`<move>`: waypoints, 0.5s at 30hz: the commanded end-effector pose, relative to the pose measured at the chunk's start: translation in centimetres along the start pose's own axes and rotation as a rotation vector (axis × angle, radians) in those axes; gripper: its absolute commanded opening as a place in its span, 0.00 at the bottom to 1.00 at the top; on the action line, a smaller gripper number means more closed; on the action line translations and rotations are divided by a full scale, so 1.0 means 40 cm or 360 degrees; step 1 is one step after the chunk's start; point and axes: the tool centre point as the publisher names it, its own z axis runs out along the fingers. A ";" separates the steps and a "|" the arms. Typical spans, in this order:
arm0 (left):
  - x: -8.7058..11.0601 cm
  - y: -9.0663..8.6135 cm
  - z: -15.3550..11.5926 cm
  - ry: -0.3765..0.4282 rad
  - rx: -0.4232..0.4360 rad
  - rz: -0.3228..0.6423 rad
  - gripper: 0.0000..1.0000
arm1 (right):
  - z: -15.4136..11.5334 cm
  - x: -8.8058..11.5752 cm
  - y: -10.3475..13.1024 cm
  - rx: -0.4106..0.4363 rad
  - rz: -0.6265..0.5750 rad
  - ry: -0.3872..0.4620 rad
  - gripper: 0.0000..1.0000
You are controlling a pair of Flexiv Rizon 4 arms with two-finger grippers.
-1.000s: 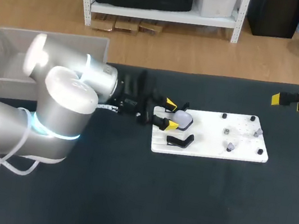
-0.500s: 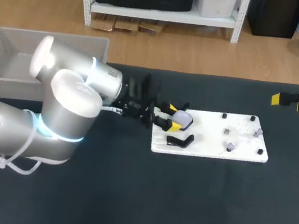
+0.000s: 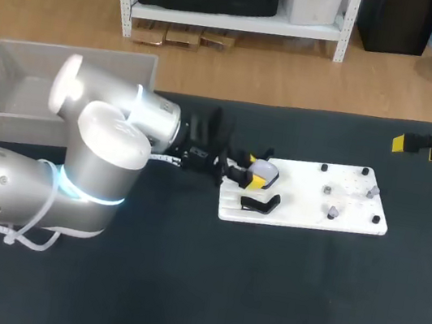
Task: Pick up each earbud case from the left stands, insert the matching earbuds, close the lid, and place the case in the box.
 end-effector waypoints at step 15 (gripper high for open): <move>-0.029 -0.015 -0.044 -0.0038 0.0046 0.0005 0.00 | -0.002 0.000 0.002 0.0005 0.0001 0.0000 1.00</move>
